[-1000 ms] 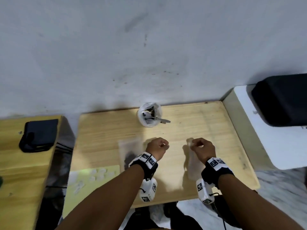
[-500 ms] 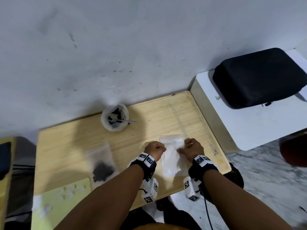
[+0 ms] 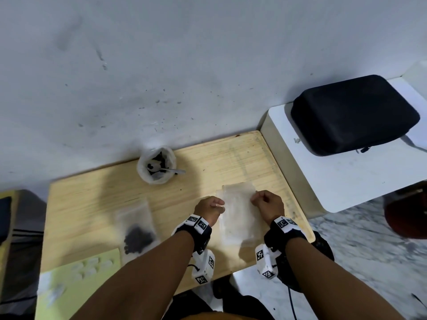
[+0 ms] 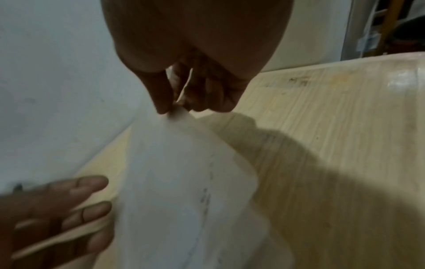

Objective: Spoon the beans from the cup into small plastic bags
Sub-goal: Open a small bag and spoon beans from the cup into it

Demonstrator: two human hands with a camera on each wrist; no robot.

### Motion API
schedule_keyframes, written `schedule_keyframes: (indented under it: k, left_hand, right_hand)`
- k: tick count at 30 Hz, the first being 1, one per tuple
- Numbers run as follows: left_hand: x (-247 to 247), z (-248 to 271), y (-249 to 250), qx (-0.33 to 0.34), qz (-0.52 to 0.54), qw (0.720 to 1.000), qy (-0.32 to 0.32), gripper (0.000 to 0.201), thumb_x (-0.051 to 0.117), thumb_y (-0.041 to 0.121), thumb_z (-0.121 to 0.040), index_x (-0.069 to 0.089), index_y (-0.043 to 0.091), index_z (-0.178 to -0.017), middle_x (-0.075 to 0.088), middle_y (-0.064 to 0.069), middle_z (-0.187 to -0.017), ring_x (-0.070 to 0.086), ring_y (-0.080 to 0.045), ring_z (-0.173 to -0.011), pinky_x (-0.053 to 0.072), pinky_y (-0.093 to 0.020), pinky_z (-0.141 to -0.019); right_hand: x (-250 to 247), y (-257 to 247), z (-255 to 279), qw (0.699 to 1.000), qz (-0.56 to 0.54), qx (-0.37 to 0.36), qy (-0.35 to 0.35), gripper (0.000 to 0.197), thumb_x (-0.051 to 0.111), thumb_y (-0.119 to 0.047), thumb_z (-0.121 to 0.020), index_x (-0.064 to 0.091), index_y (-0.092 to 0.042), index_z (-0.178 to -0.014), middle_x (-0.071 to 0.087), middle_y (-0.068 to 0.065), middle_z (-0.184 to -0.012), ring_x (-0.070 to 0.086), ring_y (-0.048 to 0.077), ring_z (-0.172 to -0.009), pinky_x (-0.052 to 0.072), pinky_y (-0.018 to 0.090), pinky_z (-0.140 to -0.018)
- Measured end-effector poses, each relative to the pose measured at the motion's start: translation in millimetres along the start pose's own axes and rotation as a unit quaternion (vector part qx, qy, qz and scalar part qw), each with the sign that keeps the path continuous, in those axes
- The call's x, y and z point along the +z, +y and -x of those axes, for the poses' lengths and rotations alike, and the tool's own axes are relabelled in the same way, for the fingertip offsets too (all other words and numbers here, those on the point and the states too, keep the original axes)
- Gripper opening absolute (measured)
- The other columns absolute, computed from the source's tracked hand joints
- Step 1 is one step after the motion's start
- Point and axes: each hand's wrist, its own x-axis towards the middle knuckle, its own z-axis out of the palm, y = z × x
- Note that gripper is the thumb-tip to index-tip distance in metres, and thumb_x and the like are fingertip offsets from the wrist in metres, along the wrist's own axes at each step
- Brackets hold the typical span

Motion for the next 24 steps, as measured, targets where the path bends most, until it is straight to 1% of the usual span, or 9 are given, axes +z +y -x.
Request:
schedule_keyframes:
  k: [2, 4, 7, 10, 13, 16, 18, 20, 24]
  left_hand:
    - [-4.8, 4.7, 6.4, 0.029, 0.019, 0.999, 0.016, 0.014, 0.073, 0.013, -0.077, 0.07, 0.026, -0.08, 0.062, 0.003, -0.098, 0.06, -0.015, -0.09, 0.043, -0.023, -0.077]
    - [-11.4, 7.7, 14.4, 0.056, 0.046, 0.997, 0.023, 0.018, 0.075, 0.014, -0.075, 0.07, 0.031, -0.074, 0.065, 0.0, -0.102, 0.064, -0.017, -0.088, 0.045, -0.024, -0.072]
    - [-27.5, 9.2, 27.4, 0.096, 0.061, 0.992, 0.051, 0.024, 0.074, 0.008, -0.075, 0.069, 0.031, -0.071, 0.069, -0.004, -0.094, 0.063, -0.018, -0.082, 0.046, -0.023, -0.07]
    - [-50.6, 9.8, 36.8, 0.141, 0.044, 0.986, 0.079, 0.03, 0.068, 0.0, -0.077, 0.068, 0.029, -0.069, 0.072, -0.005, -0.088, 0.067, -0.021, -0.084, 0.051, -0.023, -0.074]
    - [-81.8, 16.0, 42.4, 0.163, 0.006, 0.983, 0.086, 0.02, 0.065, -0.002, -0.079, 0.072, 0.016, -0.078, 0.069, -0.003, -0.085, 0.062, -0.004, -0.071, 0.043, -0.004, -0.062]
    - [-116.7, 23.2, 44.9, 0.194, -0.044, 0.976, 0.085, 0.018, 0.063, -0.002, -0.079, 0.074, 0.011, -0.084, 0.072, -0.003, -0.09, 0.061, -0.006, -0.075, 0.04, 0.0, -0.064]
    - [-140.7, 30.8, 43.2, 0.192, -0.059, 0.976, 0.087, 0.019, 0.062, -0.001, -0.079, 0.074, 0.012, -0.085, 0.071, -0.001, -0.09, 0.063, -0.013, -0.08, 0.04, -0.003, -0.061]
    - [-163.9, 37.7, 41.2, 0.18, -0.076, 0.975, 0.1, 0.02, 0.061, 0.002, -0.078, 0.074, 0.015, -0.085, 0.071, -0.001, -0.09, 0.062, -0.014, -0.078, 0.042, -0.007, -0.062]
    - [-199.4, 50.7, 27.7, 0.176, -0.134, 0.947, 0.231, 0.017, 0.067, 0.019, -0.072, 0.069, 0.031, -0.084, 0.066, 0.009, -0.106, 0.058, -0.013, -0.101, 0.046, -0.03, -0.087]
  right_hand:
    - [-3.1, -12.2, 2.1, 0.997, -0.062, 0.013, -0.034, 0.023, 0.066, -0.002, -0.078, 0.068, -0.019, -0.063, 0.067, -0.002, -0.073, 0.058, 0.018, -0.069, 0.046, 0.024, -0.059]
    - [-4.9, -27.3, 6.0, 0.994, -0.076, 0.034, -0.074, 0.023, 0.066, 0.0, -0.078, 0.065, -0.018, -0.066, 0.056, 0.0, -0.062, 0.041, 0.016, -0.052, 0.03, 0.019, -0.046]
    - [-1.9, -45.8, 7.5, 0.986, -0.065, 0.045, -0.147, 0.023, 0.068, 0.0, -0.078, 0.058, -0.018, -0.068, 0.041, 0.003, -0.059, 0.03, 0.016, -0.047, 0.019, 0.02, -0.047]
    - [9.9, -69.0, 11.6, 0.98, 0.006, 0.008, -0.198, 0.025, 0.072, 0.001, -0.078, 0.059, -0.018, -0.087, 0.049, 0.005, -0.066, 0.038, 0.015, -0.049, 0.025, 0.019, -0.043]
    - [29.9, -98.4, 16.8, 0.983, 0.029, -0.086, -0.161, 0.04, 0.076, 0.0, -0.073, 0.065, -0.023, -0.104, 0.066, 0.0, -0.084, 0.062, 0.015, -0.074, 0.047, 0.023, -0.06]
    - [54.9, -127.3, 16.4, 0.976, 0.053, -0.122, -0.174, 0.027, 0.073, -0.002, -0.073, 0.074, -0.025, -0.088, 0.073, -0.002, -0.081, 0.068, 0.015, -0.083, 0.053, 0.031, -0.079]
    - [72.4, -148.3, 22.7, 0.958, 0.111, -0.126, -0.232, 0.022, 0.072, -0.002, -0.072, 0.077, -0.022, -0.079, 0.072, -0.002, -0.077, 0.063, 0.018, -0.08, 0.051, 0.026, -0.068]
    - [87.2, -169.9, 34.8, 0.938, 0.156, -0.118, -0.285, 0.017, 0.071, -0.002, -0.074, 0.077, -0.016, -0.081, 0.063, 0.001, -0.073, 0.048, 0.018, -0.069, 0.034, 0.02, -0.051]
    - [115.5, -197.8, 50.4, 0.918, 0.146, -0.097, -0.355, 0.014, 0.072, -0.002, -0.075, 0.075, -0.014, -0.08, 0.049, 0.004, -0.07, 0.031, 0.016, -0.06, 0.021, 0.021, -0.05]
